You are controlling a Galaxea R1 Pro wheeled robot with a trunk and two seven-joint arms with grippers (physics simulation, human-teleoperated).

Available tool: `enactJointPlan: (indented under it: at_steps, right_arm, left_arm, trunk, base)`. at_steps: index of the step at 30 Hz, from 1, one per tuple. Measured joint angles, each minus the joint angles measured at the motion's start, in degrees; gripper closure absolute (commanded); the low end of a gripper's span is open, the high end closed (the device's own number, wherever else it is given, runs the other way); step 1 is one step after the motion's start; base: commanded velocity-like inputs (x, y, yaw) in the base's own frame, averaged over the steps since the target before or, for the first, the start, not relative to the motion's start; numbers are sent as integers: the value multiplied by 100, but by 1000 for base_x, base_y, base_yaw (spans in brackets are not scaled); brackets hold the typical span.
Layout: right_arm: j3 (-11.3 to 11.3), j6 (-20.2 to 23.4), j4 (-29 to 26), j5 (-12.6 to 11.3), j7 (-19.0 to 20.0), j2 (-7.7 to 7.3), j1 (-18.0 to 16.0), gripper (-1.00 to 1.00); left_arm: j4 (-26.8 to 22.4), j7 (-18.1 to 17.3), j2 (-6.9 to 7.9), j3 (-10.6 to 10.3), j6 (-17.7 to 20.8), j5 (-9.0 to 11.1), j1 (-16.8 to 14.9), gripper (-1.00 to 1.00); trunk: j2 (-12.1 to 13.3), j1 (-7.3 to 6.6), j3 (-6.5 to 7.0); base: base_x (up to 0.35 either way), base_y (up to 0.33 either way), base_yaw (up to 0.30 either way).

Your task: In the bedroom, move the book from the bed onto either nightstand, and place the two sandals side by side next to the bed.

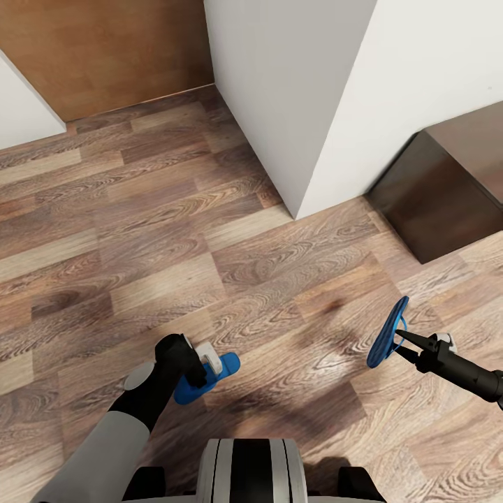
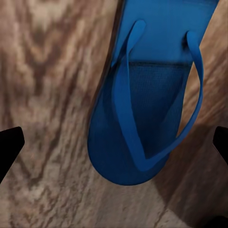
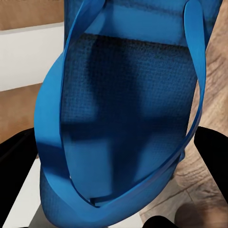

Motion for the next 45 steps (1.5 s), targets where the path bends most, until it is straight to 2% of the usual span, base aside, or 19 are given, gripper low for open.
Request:
enactJointPlan:
  at_steps: [25,34,45]
  right_arm:
    - [0,2,-9,0,-1,0,0,100]
    - [1,-3,-8,5,-1,0,1,100]
    - [1,-4,-8,6,-1,0,1,100]
  left_arm:
    - [7,-15,-37,-1,5,1,0,-100]
    - [8,-17,-45,-1,9,0,0,-100]
    - [9,-10,-47,-1,9,0,0,-100]
  trunk:
    - [0,0,0]
    - [-12,24,-199]
    - [-13,26,-221]
  base:
    - [0,-33,0]
    - [0,0,0]
    - [0,0,0]
